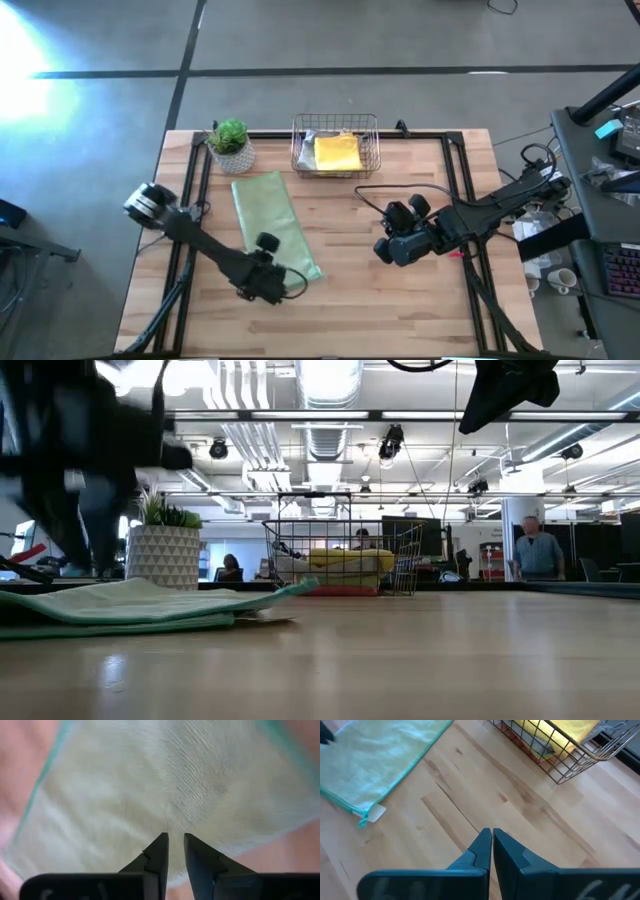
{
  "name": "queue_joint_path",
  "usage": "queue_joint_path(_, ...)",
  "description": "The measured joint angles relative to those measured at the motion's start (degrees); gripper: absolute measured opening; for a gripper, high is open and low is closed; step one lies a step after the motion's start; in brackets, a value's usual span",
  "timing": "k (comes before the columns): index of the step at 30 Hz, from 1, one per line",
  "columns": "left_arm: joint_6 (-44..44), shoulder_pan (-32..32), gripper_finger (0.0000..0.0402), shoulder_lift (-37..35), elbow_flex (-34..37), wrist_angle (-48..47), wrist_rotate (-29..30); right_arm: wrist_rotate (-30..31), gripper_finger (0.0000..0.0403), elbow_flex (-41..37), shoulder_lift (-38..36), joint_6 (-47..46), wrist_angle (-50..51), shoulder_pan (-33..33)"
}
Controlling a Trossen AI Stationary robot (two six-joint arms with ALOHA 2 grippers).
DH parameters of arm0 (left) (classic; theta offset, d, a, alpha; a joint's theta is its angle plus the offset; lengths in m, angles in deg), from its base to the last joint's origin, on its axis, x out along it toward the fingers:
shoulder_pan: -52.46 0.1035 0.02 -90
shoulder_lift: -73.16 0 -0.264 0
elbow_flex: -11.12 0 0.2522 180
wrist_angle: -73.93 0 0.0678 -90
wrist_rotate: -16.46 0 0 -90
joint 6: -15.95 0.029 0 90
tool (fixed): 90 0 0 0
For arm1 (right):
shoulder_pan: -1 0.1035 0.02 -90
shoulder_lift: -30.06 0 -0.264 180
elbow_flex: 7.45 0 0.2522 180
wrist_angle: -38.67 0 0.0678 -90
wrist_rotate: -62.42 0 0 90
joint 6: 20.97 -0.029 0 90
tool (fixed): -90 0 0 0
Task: Fold microfiber towels
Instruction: Fold the green towel
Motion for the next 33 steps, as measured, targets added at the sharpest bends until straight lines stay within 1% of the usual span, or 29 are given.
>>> queue_joint_path(2, -9.1, -0.9, 0.0047, -3.3, 0.0, -1.1, -0.4, 0.0, 0.0008, 0.0, 0.0, 0.1, 0.0, 0.0)
queue_joint_path(4, -16.0, -2.0, 0.0047, -6.0, 0.1, -0.6, -0.6, 0.0, 0.0008, 0.0, 0.0, 0.1, -0.1, 0.0)
queue_joint_path(8, -24.5, -4.8, 0.0047, -11.0, 0.0, -0.5, -0.6, 0.0, 0.0009, 0.0, 0.0, 0.4, -0.1, 0.0)
queue_joint_path(10, -26.3, -5.8, 0.0047, -11.8, 0.0, -0.2, -1.4, 0.0, 0.0009, 0.0, 0.0, 1.4, -0.1, 0.0)
queue_joint_path(14, -26.5, -6.5, 0.0047, -12.6, 0.0, 0.2, -5.9, 0.0, 0.0010, 0.0, 0.0, 3.0, -0.6, 0.0)
queue_joint_path(18, -26.6, -6.5, 0.0054, -12.3, 0.0, 0.3, -9.9, 0.0, 0.0024, 0.0, 0.0, 3.4, -1.0, 0.0)
queue_joint_path(21, -29.4, -6.5, 0.0077, -12.3, -0.1, 0.0, -11.1, 0.0, 0.0044, 0.0, 0.0, 3.4, -1.5, 0.0)
queue_joint_path(24, -35.7, -6.4, 0.0111, -12.5, -0.1, -2.7, -11.2, 0.0, 0.0067, 0.0, 0.0, 3.3, -1.7, 0.0)
queue_joint_path(26, -41.4, -6.4, 0.0137, -12.5, -0.1, -5.8, -11.6, -0.1, 0.0084, 0.0, 0.0, 3.3, -2.3, 0.0)
queue_joint_path(29, -50.3, -6.3, 0.0174, -12.5, -0.1, -12.0, -14.7, -0.1, 0.0105, 0.0, 0.0, 4.6, -4.7, 0.0)
queue_joint_path(31, -53.8, -6.3, 0.0190, -12.5, -0.1, -15.5, -17.3, -0.4, 0.0116, 0.0, 0.0, 6.0, -6.3, -0.3)
queue_joint_path(33, -56.7, -6.5, 0.0200, -12.8, -0.1, -17.8, -18.1, -2.2, 0.0125, 0.0, 0.0, 7.3, -8.3, -1.1)
